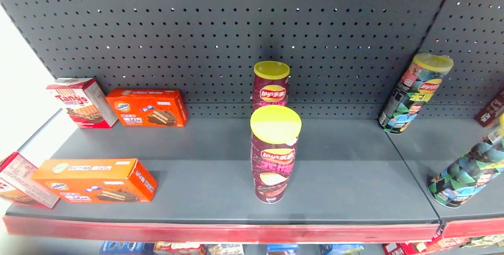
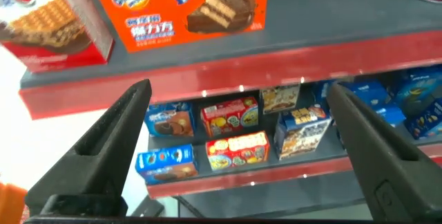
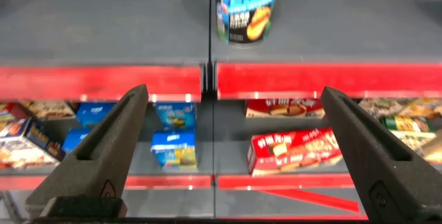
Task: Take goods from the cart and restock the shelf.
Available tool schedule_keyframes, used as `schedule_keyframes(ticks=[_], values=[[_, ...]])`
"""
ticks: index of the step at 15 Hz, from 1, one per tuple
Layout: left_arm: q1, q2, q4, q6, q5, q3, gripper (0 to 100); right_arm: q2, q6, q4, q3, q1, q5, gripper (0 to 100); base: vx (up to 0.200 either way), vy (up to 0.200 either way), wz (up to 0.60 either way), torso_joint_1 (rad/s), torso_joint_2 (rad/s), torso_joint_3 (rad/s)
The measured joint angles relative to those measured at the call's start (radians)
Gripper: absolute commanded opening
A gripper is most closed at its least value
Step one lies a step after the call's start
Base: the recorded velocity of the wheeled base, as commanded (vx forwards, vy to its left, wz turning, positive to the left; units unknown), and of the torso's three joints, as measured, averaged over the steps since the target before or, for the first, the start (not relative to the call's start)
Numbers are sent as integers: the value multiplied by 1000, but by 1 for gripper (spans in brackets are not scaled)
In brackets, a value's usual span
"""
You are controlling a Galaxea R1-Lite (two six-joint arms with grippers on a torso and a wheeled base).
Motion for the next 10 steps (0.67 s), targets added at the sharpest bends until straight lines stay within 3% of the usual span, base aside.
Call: schedule_keyframes(ticks=[10], values=[[1, 0, 0, -1, 0, 0, 100, -1, 3, 0, 0, 0, 0, 100, 0, 0, 0, 0, 0, 0]])
